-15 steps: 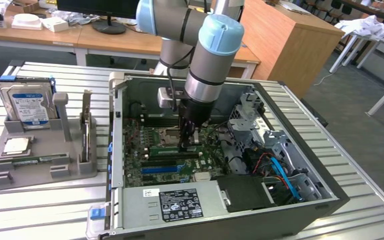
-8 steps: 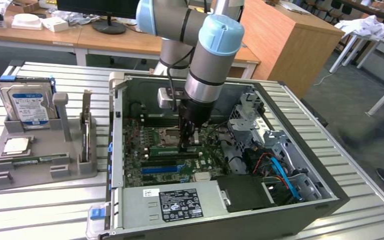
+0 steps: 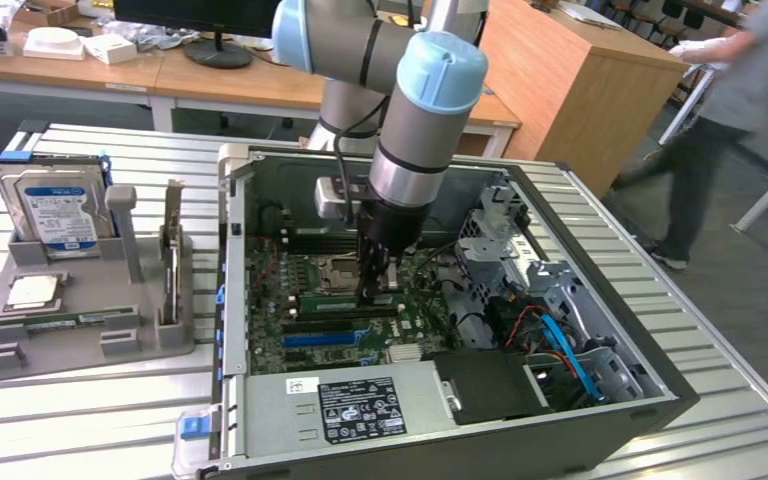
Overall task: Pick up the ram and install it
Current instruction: 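Insert the ram into the slot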
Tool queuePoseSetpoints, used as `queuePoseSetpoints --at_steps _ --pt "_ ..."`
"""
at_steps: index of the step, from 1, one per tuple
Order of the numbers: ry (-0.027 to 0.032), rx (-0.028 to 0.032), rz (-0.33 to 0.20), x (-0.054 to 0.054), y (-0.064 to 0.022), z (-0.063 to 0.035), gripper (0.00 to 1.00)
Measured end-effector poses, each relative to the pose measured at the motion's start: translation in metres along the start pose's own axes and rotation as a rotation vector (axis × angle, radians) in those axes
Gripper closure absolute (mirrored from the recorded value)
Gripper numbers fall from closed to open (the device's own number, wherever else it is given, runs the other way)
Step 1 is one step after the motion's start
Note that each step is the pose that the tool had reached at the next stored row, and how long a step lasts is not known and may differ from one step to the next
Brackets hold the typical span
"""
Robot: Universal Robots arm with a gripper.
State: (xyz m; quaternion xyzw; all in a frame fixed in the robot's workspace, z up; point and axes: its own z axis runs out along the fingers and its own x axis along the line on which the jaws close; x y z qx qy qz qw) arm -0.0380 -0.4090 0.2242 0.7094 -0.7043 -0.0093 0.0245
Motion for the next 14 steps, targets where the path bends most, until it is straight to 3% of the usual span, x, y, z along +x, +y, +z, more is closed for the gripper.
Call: queuePoseSetpoints --at_steps 14 --pt "-0.0001 0.0001 0.0 -0.0001 0.0034 0.0009 0.87"
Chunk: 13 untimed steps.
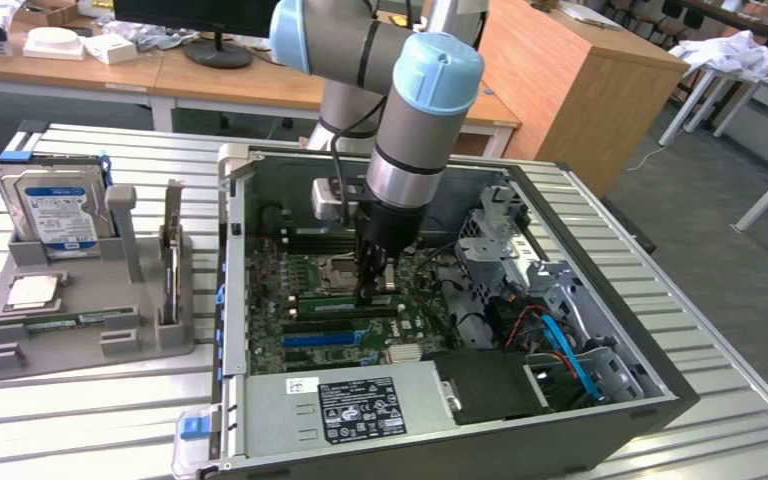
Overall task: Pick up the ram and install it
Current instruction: 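Insert the ram into the slot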
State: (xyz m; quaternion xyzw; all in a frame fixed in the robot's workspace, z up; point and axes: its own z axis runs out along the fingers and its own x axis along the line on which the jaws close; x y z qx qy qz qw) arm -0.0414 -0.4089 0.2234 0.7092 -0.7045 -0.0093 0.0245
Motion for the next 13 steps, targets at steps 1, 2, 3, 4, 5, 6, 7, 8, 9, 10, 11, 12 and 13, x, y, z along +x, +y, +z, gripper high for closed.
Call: queuePoseSetpoints --at_steps 1,2,3,4,5,6,7,8,9,10,11,12,13 --pt "0.0 0.0 0.0 0.0 0.0001 0.0 0.87" --pt "0.0001 0.0 0.0 0.0 0.0002 0.0 0.87" --pt "0.0 0.0 0.0 0.0 0.0002 0.0002 0.87" --pt "-0.0001 0.0 0.0 0.0 0.0002 0.0003 0.87" --pt "-0.0003 0.0 0.0 0.0 0.0002 0.0005 0.87" --pt "-0.0005 0.0001 0.0 0.0 0.0002 0.0008 0.87" --pt "-0.0006 0.0001 0.0 0.0 0.0001 0.0011 0.87" --pt "-0.0008 0.0 0.0 0.0 0.0001 0.0014 0.87" --pt "-0.0009 -0.0001 0.0 0.0 0.0001 0.0017 0.87" --pt "-0.0009 0.0 0.0 0.0 0.0001 0.002 0.87" --pt "-0.001 -0.0001 0.0 0.0 0.0001 0.0023 0.87" --pt "-0.0007 -0.0002 0.0 0.0 0.0001 0.0026 0.87" --pt "-0.0011 0.0 0.0 -0.0001 0.0 0.0029 0.87"
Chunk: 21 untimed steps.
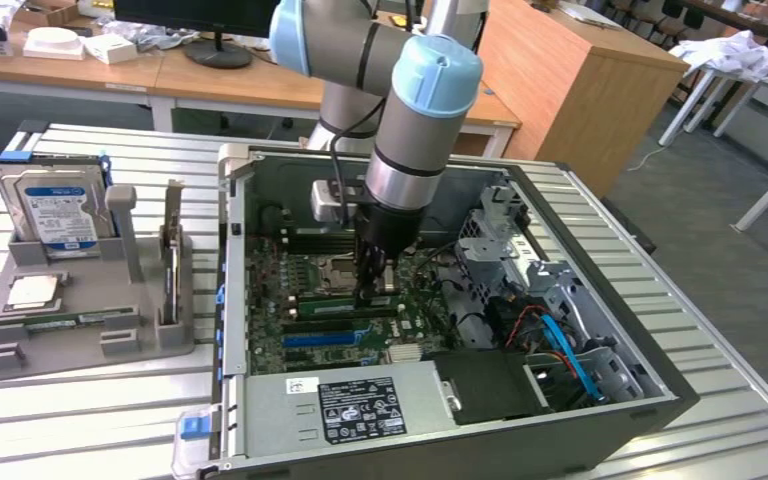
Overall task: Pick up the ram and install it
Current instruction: 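Insert the ram into the slot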
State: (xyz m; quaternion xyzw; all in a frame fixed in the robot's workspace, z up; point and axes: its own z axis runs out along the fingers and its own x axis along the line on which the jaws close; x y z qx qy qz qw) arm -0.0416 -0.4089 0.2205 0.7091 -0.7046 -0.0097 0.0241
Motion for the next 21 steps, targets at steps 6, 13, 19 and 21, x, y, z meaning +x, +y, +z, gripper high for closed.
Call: queuePoseSetpoints --at_steps 6,13,19,21 --pt "-0.0002 0.0001 0.0 0.0 -0.0001 0.0009 0.87" --pt "-0.0001 -0.0001 0.0 0.0 0.0 0.001 0.87" --pt "-0.0001 0.0 0.0 0.0 0.0 0.001 0.8" --pt "-0.0001 0.0 0.0 -0.0001 0.0 0.0007 0.8"
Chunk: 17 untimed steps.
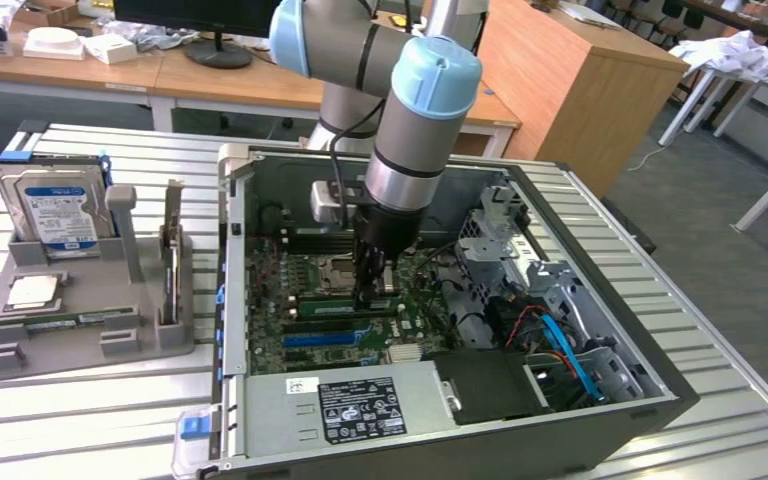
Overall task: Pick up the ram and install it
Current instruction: 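Insert the ram into the slot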
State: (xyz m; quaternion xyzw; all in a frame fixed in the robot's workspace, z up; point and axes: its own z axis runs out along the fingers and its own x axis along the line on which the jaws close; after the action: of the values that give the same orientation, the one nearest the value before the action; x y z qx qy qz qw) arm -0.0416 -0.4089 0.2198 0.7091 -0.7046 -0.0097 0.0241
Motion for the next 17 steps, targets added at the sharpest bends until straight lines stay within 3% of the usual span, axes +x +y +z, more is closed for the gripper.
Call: queuePoseSetpoints --at_steps 7,9,11,17 --pt "-0.0001 0.0002 0.0 -0.001 0.0005 -0.011 0.8" --pt "0.0001 0.0002 0.0 -0.003 0.0006 -0.0116 0.88" --pt "0.0 0.0 0.0 -0.004 -0.0006 -0.0116 0.88" --pt "0.0 -0.0139 -0.001 -0.003 -0.0267 -0.0123 0.9"
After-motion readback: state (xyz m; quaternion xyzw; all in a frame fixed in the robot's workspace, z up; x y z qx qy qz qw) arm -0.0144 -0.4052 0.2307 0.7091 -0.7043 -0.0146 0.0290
